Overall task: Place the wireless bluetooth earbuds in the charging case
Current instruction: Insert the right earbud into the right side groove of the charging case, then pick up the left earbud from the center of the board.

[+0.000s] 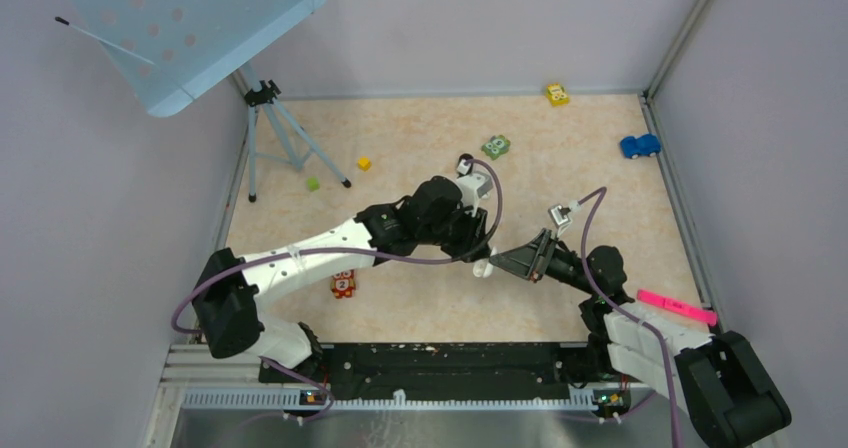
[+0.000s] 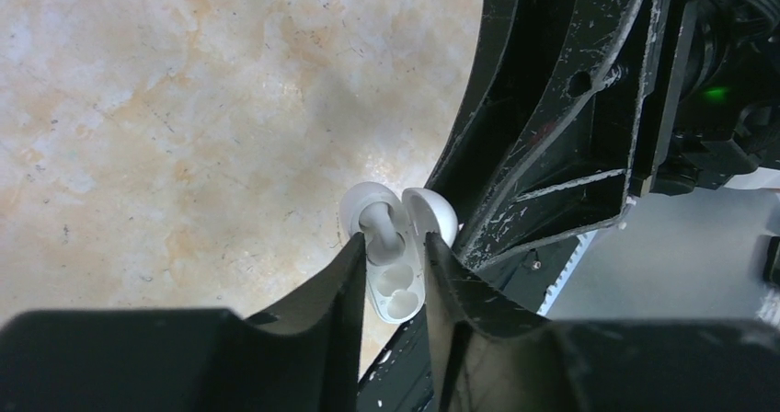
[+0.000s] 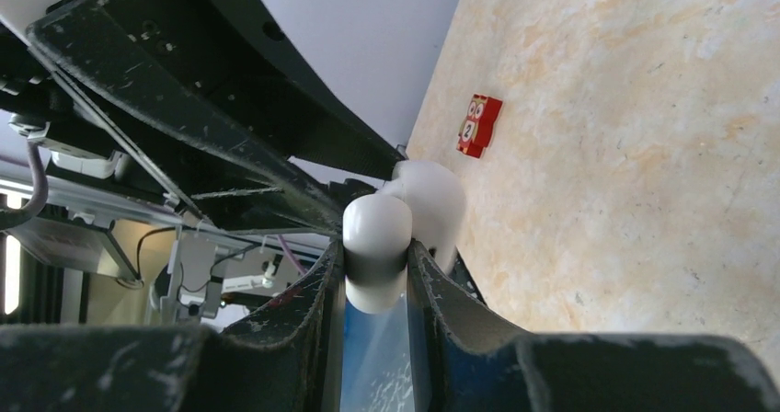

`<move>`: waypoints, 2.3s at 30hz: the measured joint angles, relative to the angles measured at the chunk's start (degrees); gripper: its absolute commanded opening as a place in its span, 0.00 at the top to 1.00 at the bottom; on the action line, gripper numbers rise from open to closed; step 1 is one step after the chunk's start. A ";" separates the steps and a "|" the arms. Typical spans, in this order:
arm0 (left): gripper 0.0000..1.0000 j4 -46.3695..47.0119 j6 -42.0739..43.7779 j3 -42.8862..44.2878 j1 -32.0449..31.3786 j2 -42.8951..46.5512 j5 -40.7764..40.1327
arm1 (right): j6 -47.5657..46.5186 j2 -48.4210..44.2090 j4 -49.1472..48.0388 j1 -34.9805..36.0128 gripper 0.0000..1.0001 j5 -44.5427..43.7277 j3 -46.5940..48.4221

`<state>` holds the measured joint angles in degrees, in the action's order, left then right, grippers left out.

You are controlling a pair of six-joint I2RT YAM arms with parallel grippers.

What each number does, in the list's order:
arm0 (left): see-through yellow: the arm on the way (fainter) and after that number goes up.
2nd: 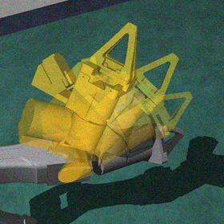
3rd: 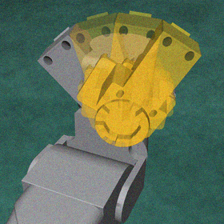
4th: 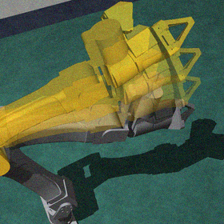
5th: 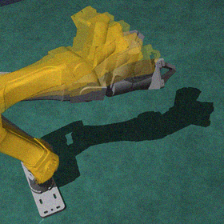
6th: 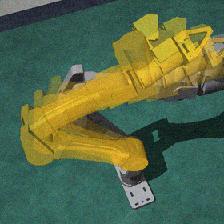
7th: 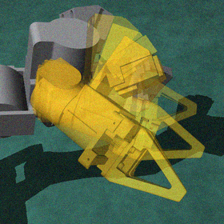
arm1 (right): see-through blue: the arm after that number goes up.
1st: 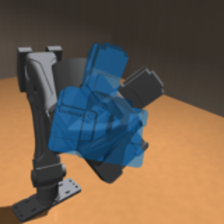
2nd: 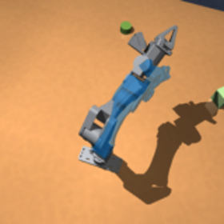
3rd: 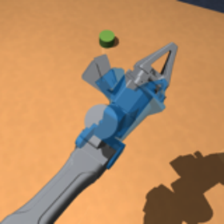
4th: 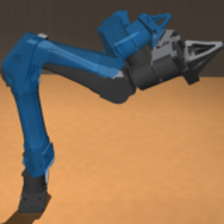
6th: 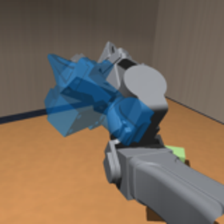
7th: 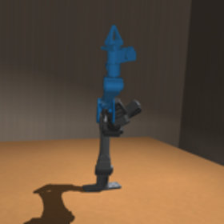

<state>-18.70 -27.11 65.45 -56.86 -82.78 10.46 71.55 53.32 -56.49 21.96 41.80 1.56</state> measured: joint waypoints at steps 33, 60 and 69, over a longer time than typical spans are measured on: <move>0.35 -4.02 -2.71 9.64 13.25 0.85 3.48 | -5.07 -14.56 20.44 -0.50 1.00 -3.08 0.02; 0.59 -6.23 6.47 45.68 12.76 -49.07 -7.10 | -14.58 -23.06 59.06 -6.67 1.00 -8.48 3.41; 0.58 -8.04 7.63 48.30 12.17 -52.72 -8.87 | -14.53 -23.17 58.95 -6.67 1.00 -7.93 3.41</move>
<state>-26.74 -19.49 113.75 -44.69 -135.50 1.58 57.01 30.15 2.46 15.29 33.87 4.97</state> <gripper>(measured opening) 0.412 0.250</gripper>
